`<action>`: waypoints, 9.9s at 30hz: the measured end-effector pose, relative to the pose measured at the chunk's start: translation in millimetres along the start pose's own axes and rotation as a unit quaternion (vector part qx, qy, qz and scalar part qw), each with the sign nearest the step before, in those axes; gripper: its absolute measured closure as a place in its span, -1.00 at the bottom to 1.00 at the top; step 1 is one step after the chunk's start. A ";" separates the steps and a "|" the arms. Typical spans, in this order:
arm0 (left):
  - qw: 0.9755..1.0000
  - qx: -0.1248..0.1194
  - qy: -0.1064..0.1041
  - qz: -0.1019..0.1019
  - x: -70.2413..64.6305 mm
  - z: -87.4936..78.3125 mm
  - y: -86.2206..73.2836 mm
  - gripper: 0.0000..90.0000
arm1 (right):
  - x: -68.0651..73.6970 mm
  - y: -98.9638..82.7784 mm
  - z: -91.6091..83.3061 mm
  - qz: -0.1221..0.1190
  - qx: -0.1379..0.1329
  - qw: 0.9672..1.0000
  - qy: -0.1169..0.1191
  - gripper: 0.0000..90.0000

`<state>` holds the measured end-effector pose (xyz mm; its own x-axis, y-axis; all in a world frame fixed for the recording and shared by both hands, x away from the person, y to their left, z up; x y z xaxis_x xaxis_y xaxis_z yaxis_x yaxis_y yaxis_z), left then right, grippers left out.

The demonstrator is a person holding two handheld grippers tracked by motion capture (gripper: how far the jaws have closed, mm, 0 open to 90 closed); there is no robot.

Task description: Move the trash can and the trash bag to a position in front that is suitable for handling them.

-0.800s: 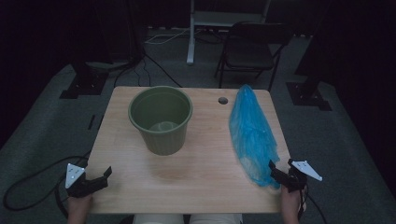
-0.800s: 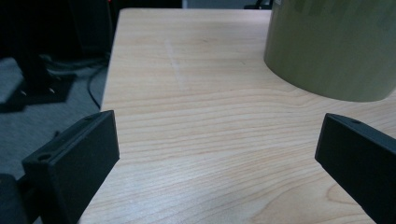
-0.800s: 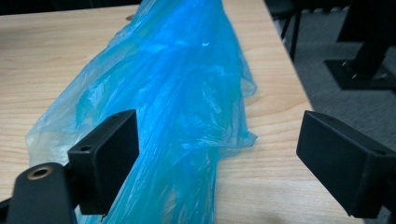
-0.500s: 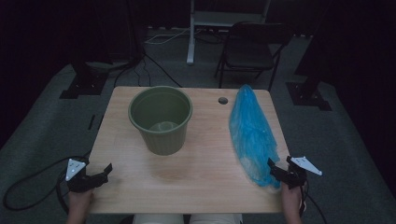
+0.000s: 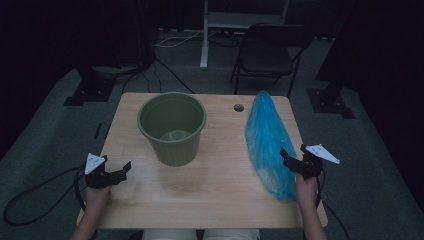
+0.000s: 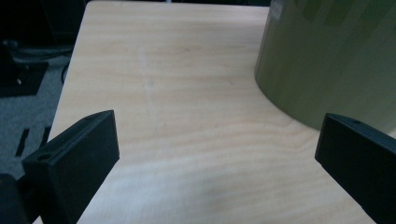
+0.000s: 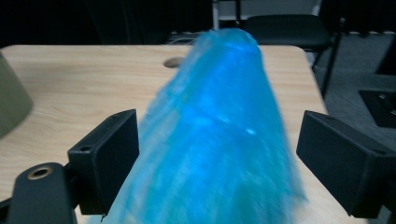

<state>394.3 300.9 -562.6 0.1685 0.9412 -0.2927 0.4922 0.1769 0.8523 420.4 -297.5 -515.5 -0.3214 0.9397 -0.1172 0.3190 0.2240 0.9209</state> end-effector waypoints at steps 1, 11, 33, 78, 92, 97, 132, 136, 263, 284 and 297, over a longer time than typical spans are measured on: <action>1.000 -0.001 -0.003 -0.002 -0.7 2.9 2.5 -1.00 | 3.7 3.0 3.6 -0.003 0.000 1.000 0.004 -0.72; 1.000 -0.007 0.000 -0.019 5.2 29.8 20.4 -1.00 | 35.5 22.7 43.4 -0.018 -0.004 0.999 0.032 -0.72; 0.999 0.011 0.004 -0.041 4.5 91.2 33.7 -1.00 | 139.9 53.9 151.7 0.002 0.006 0.996 0.095 -0.72; 0.998 0.031 -0.051 0.016 -66.2 74.7 37.4 -0.99 | 185.2 61.5 136.2 -0.026 0.023 0.983 0.179 -0.70; 0.995 0.050 -0.073 0.046 -86.4 50.0 19.4 -1.00 | 180.6 47.5 106.0 -0.024 0.022 0.981 0.191 -0.70; 0.994 0.055 -0.084 0.052 -93.5 39.8 11.4 -1.00 | 179.6 42.0 91.6 -0.029 0.023 0.980 0.195 -0.67; 0.989 0.071 -0.120 0.043 -116.1 -2.5 -21.4 -1.00 | 188.2 14.0 24.6 -0.032 0.025 0.971 0.234 -0.67; 0.989 0.070 -0.125 0.038 -115.8 -2.5 -23.1 -1.00 | 188.1 13.5 24.9 -0.031 0.024 0.971 0.238 -0.70; 0.987 0.050 -0.142 0.050 -79.3 -28.5 -50.8 -1.00 | 37.6 -3.2 154.5 0.024 0.154 0.988 0.009 1.00; 0.987 0.048 -0.146 0.056 -87.1 -25.1 -50.8 -1.00 | 58.0 -17.4 10.2 0.001 0.136 0.984 0.113 -0.26; 0.986 0.044 -0.150 0.052 -84.9 -28.1 -48.9 -1.00 | 152.9 -27.3 57.3 -0.138 0.154 0.951 0.230 -0.54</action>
<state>332.0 220.4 -567.2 0.4599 0.8236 -0.3320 0.5291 0.0461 0.8473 413.6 -145.1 -579.9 -0.7645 0.6370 -0.0989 0.3888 0.5781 0.7174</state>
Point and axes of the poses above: each handheld gripper's, and its own axes: z roughly forward along the jaws, y roughly out of its top, x roughly to its left, the point moved 9 cm from there along z, roughly forward along the jaws, and after that the axes turned 14 degrees about -z, right-handed, at the moved point
